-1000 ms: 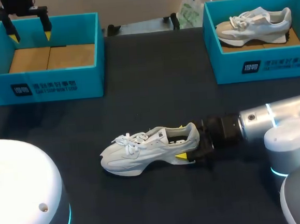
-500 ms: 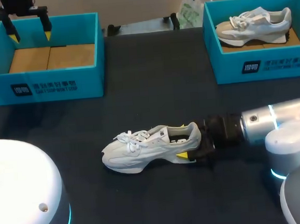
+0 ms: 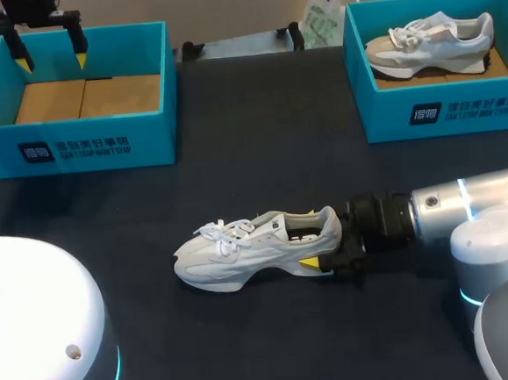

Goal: Take the shoe out of the shoebox, open the shoe tongue, remove and reinsert the insole, then place the shoe into the shoebox

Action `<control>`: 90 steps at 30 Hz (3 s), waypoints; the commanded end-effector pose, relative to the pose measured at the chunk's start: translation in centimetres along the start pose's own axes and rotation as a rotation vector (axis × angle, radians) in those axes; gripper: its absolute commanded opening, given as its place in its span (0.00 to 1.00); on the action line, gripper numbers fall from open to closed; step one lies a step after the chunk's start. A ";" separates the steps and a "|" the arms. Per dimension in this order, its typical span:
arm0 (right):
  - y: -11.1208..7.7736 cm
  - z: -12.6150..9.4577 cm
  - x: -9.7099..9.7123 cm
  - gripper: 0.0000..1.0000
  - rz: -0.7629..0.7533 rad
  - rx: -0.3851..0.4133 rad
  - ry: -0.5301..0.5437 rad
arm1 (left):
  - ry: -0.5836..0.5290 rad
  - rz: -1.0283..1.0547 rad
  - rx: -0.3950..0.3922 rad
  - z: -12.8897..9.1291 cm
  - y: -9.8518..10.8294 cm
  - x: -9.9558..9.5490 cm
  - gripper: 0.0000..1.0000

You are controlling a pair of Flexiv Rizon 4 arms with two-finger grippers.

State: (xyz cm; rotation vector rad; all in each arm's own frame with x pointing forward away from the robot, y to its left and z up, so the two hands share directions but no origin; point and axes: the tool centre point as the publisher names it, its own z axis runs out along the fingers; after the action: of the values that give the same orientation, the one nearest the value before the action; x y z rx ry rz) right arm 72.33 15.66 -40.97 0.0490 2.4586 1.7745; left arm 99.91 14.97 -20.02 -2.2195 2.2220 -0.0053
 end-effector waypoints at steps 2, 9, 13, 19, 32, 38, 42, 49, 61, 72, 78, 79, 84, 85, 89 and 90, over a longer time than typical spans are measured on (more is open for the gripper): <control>0.2 -0.1 0.1 0.00 0.000 0.004 -0.002 | -0.001 0.000 -0.001 0.0 0.0 0.0 1.00; 0.2 -0.1 0.1 0.00 0.000 0.004 -0.002 | -0.001 0.000 -0.001 0.0 0.0 0.0 1.00; 0.2 -0.1 0.1 0.00 0.000 0.004 -0.002 | -0.022 -0.035 0.012 -0.5 0.4 0.7 1.00; 0.2 -0.1 0.1 0.00 0.000 0.004 -0.002 | -0.027 -0.040 0.029 -1.0 4.0 3.8 1.00; 0.2 -0.1 0.1 0.00 0.000 0.004 -0.002 | 0.029 -0.041 0.045 -2.5 9.9 10.4 1.00; 0.2 -0.1 0.1 0.00 0.000 0.004 -0.002 | 0.029 -0.041 0.045 -2.5 9.9 10.4 1.00; 0.2 -0.1 0.1 0.00 0.000 0.004 -0.002 | 0.029 -0.041 0.045 -2.5 9.9 10.4 1.00; 0.2 -0.1 0.1 0.00 0.000 0.004 -0.002 | -0.034 0.004 0.076 -1.2 14.1 15.0 1.00; 0.2 -0.1 0.1 0.00 0.000 0.004 -0.002 | -0.025 0.152 0.105 1.3 21.4 20.6 1.00; 0.2 -0.1 0.1 0.00 0.000 0.004 -0.002 | 0.002 0.226 0.062 2.1 25.4 23.6 1.00; 0.2 -0.1 0.1 0.00 0.000 0.004 -0.002 | 0.002 0.226 0.062 2.1 25.4 23.6 1.00; 0.2 -0.1 0.1 0.00 0.000 0.004 -0.002 | 0.002 0.226 0.062 2.1 25.4 23.6 1.00; 0.2 -0.1 0.1 0.00 0.000 0.004 -0.002 | 0.002 0.226 0.062 2.1 25.4 23.6 1.00; 0.2 -0.1 0.1 0.00 0.000 0.004 -0.002 | 0.002 0.226 0.062 2.1 25.4 23.6 1.00; 0.2 -0.1 0.1 0.00 0.000 0.004 -0.002 | -0.018 0.227 0.052 3.5 25.5 24.9 1.00; 0.2 -0.1 0.1 0.00 0.000 0.004 -0.002 | -0.021 0.230 0.043 3.8 25.6 25.3 1.00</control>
State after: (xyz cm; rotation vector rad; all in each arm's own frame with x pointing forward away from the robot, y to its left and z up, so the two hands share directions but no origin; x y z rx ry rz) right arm 72.29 15.58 -40.98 0.0497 2.4550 1.7760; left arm 74.11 -8.81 -22.57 -1.9237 2.4285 -0.0552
